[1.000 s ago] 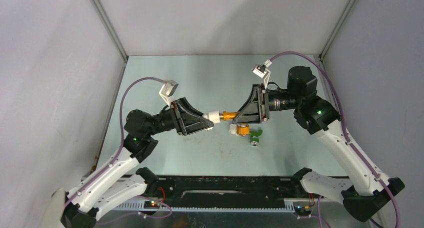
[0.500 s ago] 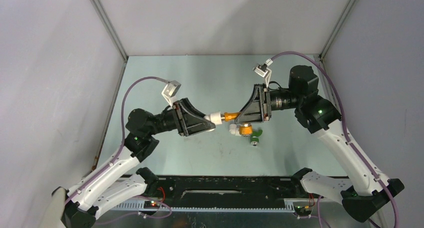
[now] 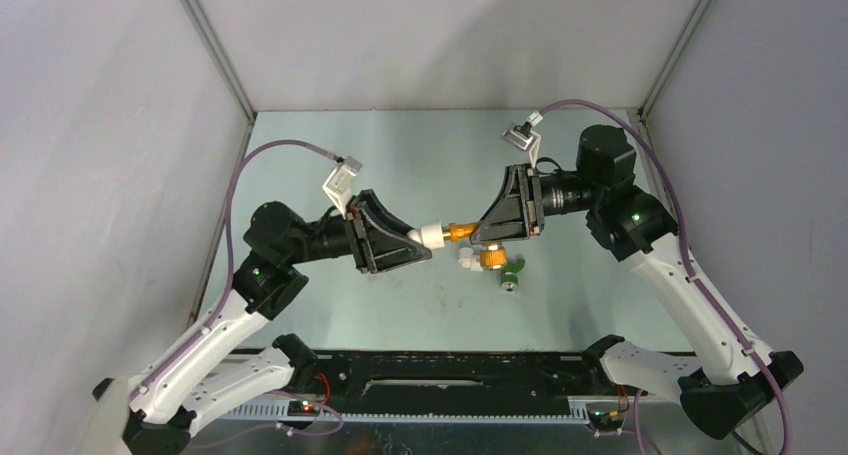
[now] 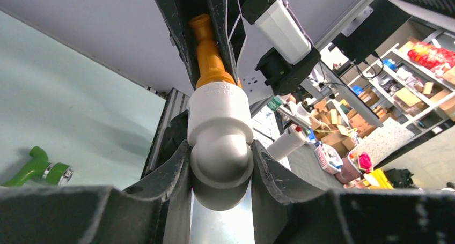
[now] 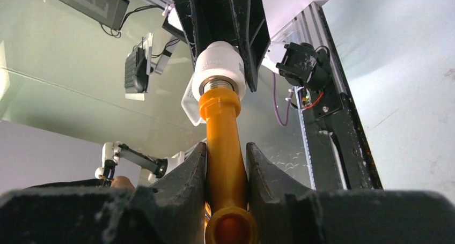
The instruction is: Install the water faucets
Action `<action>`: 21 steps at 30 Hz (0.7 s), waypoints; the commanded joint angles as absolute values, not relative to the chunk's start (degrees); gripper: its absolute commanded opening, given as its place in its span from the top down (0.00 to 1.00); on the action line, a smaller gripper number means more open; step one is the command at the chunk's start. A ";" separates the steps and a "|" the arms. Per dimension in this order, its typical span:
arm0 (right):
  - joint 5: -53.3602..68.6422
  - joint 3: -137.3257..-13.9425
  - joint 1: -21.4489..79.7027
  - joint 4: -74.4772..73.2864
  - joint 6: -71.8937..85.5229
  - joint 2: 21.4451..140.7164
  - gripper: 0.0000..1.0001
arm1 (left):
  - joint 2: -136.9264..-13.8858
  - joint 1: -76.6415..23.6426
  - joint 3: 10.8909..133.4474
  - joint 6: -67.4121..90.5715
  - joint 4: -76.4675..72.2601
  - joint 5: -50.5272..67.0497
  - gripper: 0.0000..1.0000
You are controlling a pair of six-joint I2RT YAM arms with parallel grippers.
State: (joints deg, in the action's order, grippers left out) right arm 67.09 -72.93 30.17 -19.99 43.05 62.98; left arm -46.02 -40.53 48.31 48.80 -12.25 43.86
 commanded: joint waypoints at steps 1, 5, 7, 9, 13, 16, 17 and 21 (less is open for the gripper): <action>66.03 -75.94 30.50 -14.89 45.65 63.42 1.00 | -48.53 -42.39 50.42 41.18 -0.56 46.30 1.00; 64.86 -75.92 30.33 -13.32 46.92 63.04 1.00 | -49.08 -43.02 50.50 40.96 -0.36 46.27 1.00; 64.42 -75.91 30.32 -12.55 47.46 63.12 1.00 | -49.22 -43.39 50.25 41.02 -0.38 45.71 1.00; 64.07 -75.92 30.31 -12.12 47.89 63.15 1.00 | -49.36 -43.77 50.02 41.00 -0.92 44.92 1.00; 65.32 -75.86 30.37 -11.76 47.74 63.46 1.00 | -49.18 -43.90 49.94 40.04 -1.63 42.57 1.00; 66.65 -75.91 30.32 -13.67 45.64 63.42 1.00 | -48.92 -43.86 51.03 37.98 0.40 39.98 1.00; 66.62 -75.89 30.29 -14.97 43.73 63.13 1.00 | -48.87 -43.86 51.62 36.99 2.09 39.02 1.00; 66.00 -75.90 30.21 -22.07 37.36 62.47 1.00 | -49.01 -43.86 53.83 34.80 5.10 36.84 1.00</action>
